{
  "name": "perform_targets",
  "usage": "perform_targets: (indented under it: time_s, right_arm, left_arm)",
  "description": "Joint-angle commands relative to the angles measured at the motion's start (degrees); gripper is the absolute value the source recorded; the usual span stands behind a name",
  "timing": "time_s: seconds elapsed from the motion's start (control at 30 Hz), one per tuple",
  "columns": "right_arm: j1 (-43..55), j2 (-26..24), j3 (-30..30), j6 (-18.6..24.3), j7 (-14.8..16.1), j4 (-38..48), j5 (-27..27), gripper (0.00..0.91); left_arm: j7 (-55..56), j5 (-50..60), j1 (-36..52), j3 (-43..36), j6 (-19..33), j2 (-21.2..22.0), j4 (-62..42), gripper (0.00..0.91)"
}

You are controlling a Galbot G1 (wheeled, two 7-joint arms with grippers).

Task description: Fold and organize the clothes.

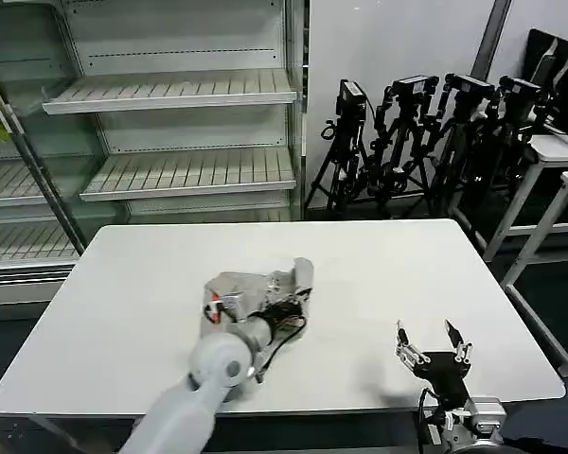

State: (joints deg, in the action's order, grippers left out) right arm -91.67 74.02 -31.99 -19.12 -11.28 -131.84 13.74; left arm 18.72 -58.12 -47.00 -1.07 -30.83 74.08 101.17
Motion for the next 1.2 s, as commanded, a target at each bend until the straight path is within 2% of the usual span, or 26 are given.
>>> perform_targets:
  time_s: [0.03, 0.17, 0.37, 0.53, 0.6, 0.7, 0.9, 0.97, 1.2]
  right_arm:
    - [0.10, -0.41, -0.20, -0.19, -0.10, 0.34, 0.45, 0.907]
    - [0.64, -1.03, -0.27, -0.25, -0.26, 0.71, 0.91, 0.907]
    - [1.87, -1.61, -0.70, 0.08, -0.67, 0.10, 0.28, 0.907]
    - [2.43, -1.86, -0.56, 1.63, -1.04, 0.00, -3.00, 0.907]
    - [2.26, -1.59, -0.23, 2.57, -0.98, 0.12, -4.67, 0.907]
    - [2.00, -1.02, 0.32, 2.77, -1.07, -0.03, -5.43, 0.907]
    - [1.90, -0.33, 0.91, 4.44, -2.09, 0.00, -5.47, 0.907]
    - [1.64, -0.32, 0.95, 4.04, -2.26, -0.38, -5.74, 0.907]
    - [1.47, -0.01, 1.95, 4.70, -1.84, -0.08, -6.85, 0.907]
  left_arm:
    - [-1.10, 6.49, 8.19, -6.05, 1.56, 8.04, -10.15, 0.907]
    - [-4.60, 2.22, 8.20, -3.57, 4.17, 7.09, -6.01, 0.907]
    - [-9.94, 2.30, 1.38, 0.83, 6.85, 1.98, 5.60, 0.907]
    - [-11.79, 17.38, -9.58, 9.60, 8.97, -4.58, 15.26, 0.907]
    - [-13.11, 27.17, -16.28, 14.91, 12.21, -6.18, 17.36, 0.907]
    - [-12.47, 33.38, -23.89, 22.24, 14.93, -5.86, 20.95, 0.907]
    - [-10.42, 45.82, -37.38, 29.74, 27.27, -1.42, 23.77, 0.907]
    - [-10.03, 45.87, -40.65, 30.09, 28.61, -0.73, 25.29, 0.907]
    - [-9.74, 48.83, -42.86, 30.78, 30.20, 0.23, 26.46, 0.907]
